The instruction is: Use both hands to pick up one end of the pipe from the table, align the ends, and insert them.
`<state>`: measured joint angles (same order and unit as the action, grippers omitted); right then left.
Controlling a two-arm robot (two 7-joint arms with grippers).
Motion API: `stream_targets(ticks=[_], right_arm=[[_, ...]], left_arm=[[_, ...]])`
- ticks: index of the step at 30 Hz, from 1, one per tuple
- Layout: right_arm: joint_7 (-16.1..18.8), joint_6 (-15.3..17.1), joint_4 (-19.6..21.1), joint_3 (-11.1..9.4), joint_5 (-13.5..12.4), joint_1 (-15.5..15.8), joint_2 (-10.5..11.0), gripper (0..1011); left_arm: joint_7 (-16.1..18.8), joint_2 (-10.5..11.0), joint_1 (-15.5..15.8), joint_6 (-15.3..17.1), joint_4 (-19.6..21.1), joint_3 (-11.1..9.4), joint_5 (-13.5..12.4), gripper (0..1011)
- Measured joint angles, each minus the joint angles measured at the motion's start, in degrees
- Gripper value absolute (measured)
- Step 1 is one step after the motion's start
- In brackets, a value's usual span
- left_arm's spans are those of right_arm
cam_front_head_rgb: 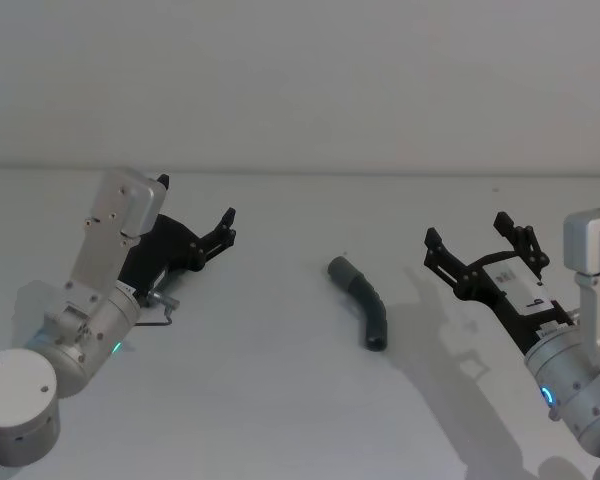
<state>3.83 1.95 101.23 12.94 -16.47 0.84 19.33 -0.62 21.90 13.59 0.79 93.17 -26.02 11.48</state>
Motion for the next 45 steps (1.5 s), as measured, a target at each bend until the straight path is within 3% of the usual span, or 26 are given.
stream_targets(ticks=[45], right_arm=[[0.00,0.00,0.00,0.00,0.00,0.00,0.00,1000]], left_arm=[[0.00,0.00,0.00,0.00,0.00,0.00,0.00,1001]])
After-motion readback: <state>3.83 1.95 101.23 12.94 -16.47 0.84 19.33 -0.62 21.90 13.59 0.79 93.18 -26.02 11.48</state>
